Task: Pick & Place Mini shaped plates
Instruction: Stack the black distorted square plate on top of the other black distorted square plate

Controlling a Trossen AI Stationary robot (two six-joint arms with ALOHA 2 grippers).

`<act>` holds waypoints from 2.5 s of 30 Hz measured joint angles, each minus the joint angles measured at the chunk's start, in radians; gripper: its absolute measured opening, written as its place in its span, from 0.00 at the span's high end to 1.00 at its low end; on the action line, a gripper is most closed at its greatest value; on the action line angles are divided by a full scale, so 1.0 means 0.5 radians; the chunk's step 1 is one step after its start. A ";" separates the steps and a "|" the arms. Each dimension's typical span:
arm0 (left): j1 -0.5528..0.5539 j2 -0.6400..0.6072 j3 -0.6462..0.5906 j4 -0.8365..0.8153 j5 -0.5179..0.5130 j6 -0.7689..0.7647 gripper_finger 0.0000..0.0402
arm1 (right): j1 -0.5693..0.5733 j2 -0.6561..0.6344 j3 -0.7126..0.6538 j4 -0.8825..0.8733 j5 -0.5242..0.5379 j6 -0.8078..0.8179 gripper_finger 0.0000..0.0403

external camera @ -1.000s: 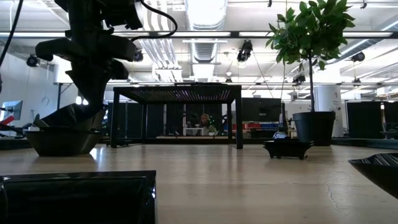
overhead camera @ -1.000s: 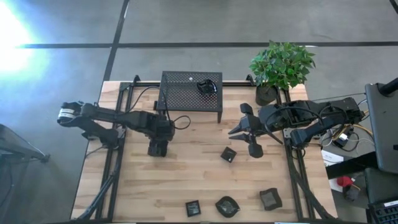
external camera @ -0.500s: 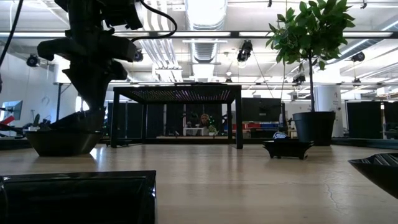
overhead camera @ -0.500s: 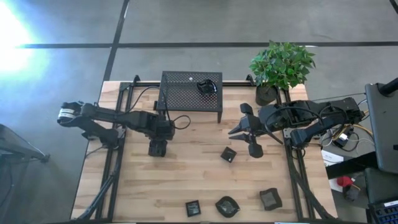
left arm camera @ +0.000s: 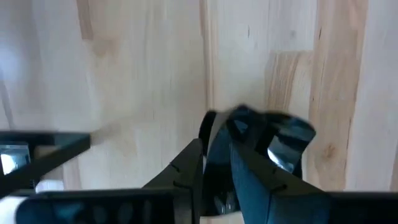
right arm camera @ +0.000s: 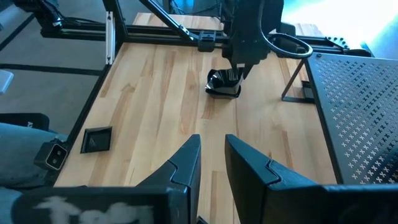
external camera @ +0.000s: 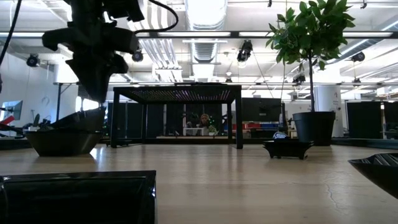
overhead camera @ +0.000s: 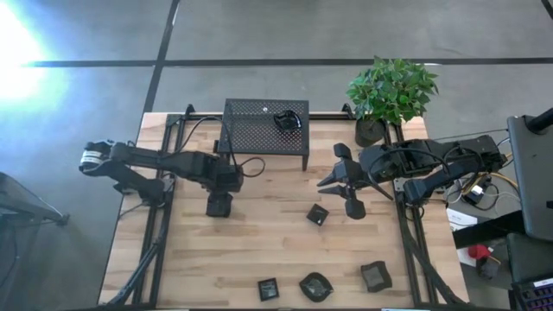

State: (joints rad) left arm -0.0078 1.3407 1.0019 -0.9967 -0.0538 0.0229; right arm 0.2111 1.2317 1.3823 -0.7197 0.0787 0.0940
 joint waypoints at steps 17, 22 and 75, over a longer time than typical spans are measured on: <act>-0.005 0.011 -0.190 0.236 -0.151 -0.023 0.81 | 0.000 0.000 0.000 0.001 -0.001 0.007 0.83; -0.013 -0.004 -0.135 0.228 -0.247 -0.026 0.81 | 0.000 0.000 0.000 0.001 0.000 0.007 0.83; -1.466 -0.082 0.045 0.948 -1.829 -0.713 0.81 | 1.282 0.047 -0.977 -0.065 -0.143 1.170 0.83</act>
State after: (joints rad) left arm -0.7406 1.2995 1.0245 -0.5228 -0.9684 -0.3335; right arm 0.8524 1.2549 0.8939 -0.7522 0.0071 0.6792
